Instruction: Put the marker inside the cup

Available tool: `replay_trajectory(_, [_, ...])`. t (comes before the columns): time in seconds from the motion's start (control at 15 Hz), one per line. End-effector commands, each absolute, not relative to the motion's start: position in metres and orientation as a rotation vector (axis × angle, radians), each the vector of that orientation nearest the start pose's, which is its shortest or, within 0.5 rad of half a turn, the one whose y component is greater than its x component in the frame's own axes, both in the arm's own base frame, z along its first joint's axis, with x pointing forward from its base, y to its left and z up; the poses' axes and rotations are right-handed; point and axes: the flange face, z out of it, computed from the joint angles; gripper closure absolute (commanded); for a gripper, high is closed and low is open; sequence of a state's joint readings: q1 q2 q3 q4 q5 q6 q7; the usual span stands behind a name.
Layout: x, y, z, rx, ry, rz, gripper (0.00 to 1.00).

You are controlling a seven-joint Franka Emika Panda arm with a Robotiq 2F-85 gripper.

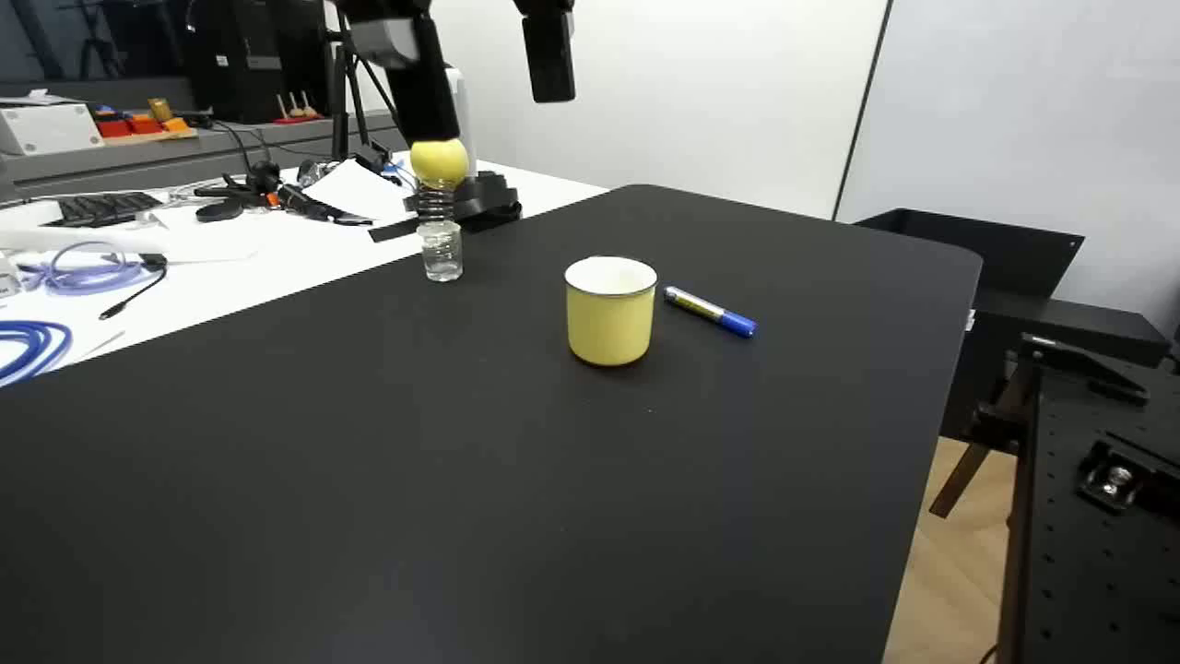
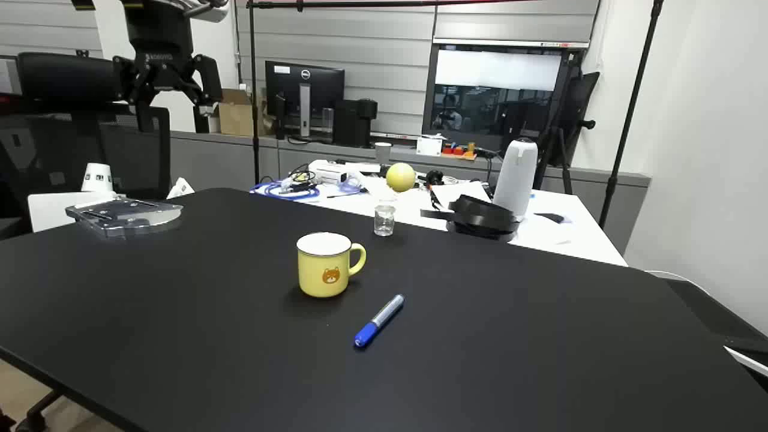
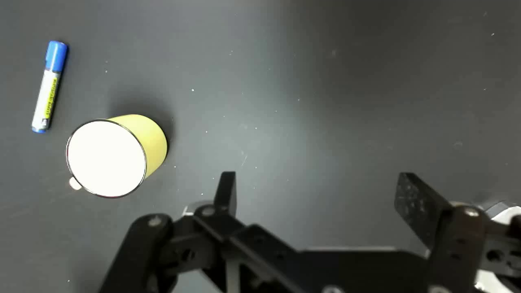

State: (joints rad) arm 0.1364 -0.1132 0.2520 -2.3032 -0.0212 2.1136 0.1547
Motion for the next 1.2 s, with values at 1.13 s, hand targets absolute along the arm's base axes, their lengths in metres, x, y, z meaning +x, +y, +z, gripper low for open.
replay_trajectory(1.13, [0.445,0.078,0.394,-3.329,0.033,-0.232,0.00])
